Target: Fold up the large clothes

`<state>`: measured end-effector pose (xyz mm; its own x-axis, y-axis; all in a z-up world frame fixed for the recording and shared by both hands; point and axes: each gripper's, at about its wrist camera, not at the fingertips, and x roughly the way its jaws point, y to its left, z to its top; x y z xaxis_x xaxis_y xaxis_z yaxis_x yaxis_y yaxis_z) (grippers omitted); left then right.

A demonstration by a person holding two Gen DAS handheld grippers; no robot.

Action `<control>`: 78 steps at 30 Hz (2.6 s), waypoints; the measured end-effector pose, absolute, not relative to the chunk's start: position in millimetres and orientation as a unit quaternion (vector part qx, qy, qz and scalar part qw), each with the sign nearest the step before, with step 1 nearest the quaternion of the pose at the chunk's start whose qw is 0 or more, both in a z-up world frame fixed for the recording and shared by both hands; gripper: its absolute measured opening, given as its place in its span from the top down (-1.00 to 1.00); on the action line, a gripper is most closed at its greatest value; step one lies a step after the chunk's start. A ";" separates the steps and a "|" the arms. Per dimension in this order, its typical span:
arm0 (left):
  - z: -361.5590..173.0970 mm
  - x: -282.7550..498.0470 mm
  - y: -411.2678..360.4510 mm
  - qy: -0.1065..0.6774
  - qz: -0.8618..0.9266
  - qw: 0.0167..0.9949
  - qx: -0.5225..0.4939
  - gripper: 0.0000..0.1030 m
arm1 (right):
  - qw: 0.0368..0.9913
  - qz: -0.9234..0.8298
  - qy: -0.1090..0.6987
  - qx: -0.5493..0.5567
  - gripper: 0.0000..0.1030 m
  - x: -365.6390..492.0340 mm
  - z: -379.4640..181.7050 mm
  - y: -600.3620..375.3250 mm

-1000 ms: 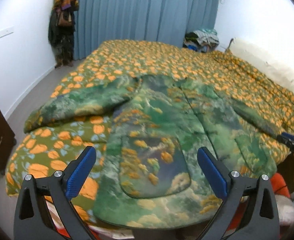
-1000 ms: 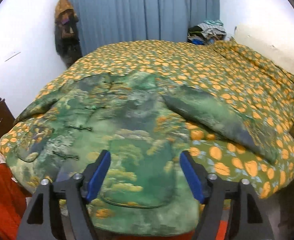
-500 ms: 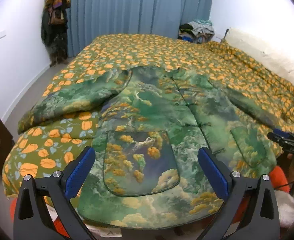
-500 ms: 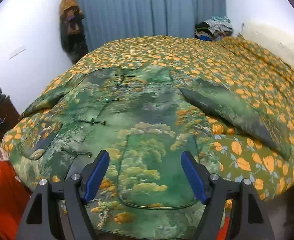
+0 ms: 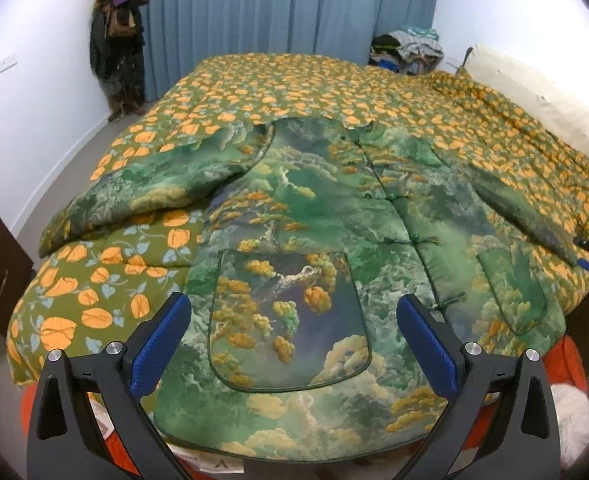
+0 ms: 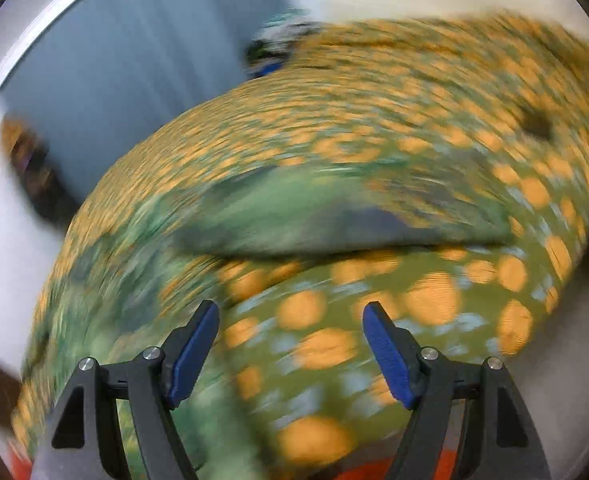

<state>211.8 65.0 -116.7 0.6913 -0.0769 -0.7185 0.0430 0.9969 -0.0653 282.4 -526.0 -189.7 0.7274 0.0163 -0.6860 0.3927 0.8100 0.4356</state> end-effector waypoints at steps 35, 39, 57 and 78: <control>-143.2 202.4 64.6 0.419 -0.018 0.907 -0.039 -0.99 | 0.946 0.106 0.264 0.153 0.80 361.2 -71.1 -352.7; -142.6 197.9 73.5 0.415 -0.012 0.908 -0.046 -0.99 | 0.938 0.149 0.301 0.085 0.80 360.8 -111.9 -263.5; -134.5 247.1 51.3 0.459 -0.136 0.871 -0.108 -0.99 | 0.888 0.254 0.382 0.008 -0.35 276.6 -192.7 -198.6; -191.3 362.0 -69.5 0.597 -0.211 0.766 -0.111 0.87 | 0.912 0.221 0.337 0.075 -0.36 239.9 -168.9 -244.7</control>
